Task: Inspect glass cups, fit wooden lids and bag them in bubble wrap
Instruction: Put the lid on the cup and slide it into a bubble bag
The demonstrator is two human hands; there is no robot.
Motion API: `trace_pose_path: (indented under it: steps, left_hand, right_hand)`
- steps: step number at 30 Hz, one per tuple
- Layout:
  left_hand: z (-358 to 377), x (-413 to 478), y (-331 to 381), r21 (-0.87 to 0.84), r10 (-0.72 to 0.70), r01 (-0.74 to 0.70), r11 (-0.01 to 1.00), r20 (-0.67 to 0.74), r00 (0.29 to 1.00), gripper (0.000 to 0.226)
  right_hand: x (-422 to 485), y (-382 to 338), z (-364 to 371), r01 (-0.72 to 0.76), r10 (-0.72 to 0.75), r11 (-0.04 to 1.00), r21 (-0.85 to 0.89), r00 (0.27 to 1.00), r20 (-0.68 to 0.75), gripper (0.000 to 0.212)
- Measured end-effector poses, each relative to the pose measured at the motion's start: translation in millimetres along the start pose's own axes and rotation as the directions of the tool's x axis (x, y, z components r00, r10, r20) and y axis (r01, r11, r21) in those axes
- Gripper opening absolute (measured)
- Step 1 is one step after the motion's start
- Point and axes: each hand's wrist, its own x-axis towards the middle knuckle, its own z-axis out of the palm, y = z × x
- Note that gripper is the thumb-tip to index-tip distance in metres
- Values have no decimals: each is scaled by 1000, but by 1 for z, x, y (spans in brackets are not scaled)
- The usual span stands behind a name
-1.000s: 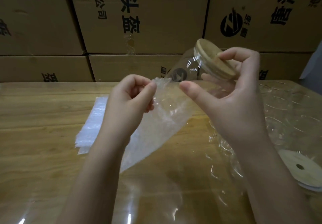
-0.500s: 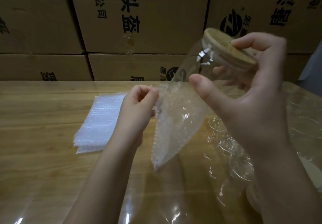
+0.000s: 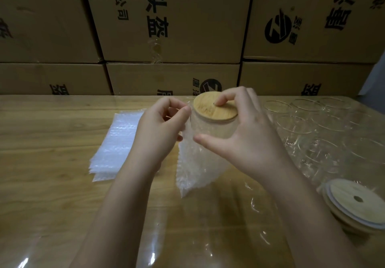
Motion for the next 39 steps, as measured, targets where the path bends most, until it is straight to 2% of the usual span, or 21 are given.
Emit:
trace_pose_path:
  steps: [5,10,15,18,20,23,25,27,32,36,39]
  left_hand:
    - [3,0,-4,242,90,-65,968,-94,991,13]
    - [1,1,-6,274,116,-95,957,-64,991,14]
    - [3,2,-10,307,155,-124,944,-78,985,11]
    - [3,2,-13,443,208,-161,882,-60,976,6]
    - [-1,1,-12,564,274,-212,798,-26,961,5]
    - [-12,-2,-3,630,345,-372,681,172,923,13]
    - [-16,-6,4,605,272,-436,666,347,898,15]
    - [-16,-10,8,624,175,-438,647,437,882,19]
    - [-14,-11,8,749,77,-434,500,460,884,41]
    - [-10,-7,4,835,4,-422,353,450,893,30]
    - [-11,-7,4,842,-3,-431,325,456,890,18]
  right_hand:
    - [2,6,7,-48,46,999,17,992,116,51]
    - [4,12,24,-121,111,989,87,988,106,51]
    - [2,20,50,-131,127,991,25,984,129,52]
    - [0,22,58,-127,124,992,10,982,142,51]
    - [0,23,59,-103,105,994,-19,985,136,48]
    - [3,25,52,-109,112,994,-23,976,185,44]
    - [4,24,45,-137,128,990,25,965,228,41]
    - [5,25,40,-143,129,989,48,966,225,34]
    - [6,29,35,-140,132,990,35,976,174,32]
    - [5,37,40,-97,117,990,-104,972,202,44]
    - [6,43,43,-124,165,972,-199,965,202,42]
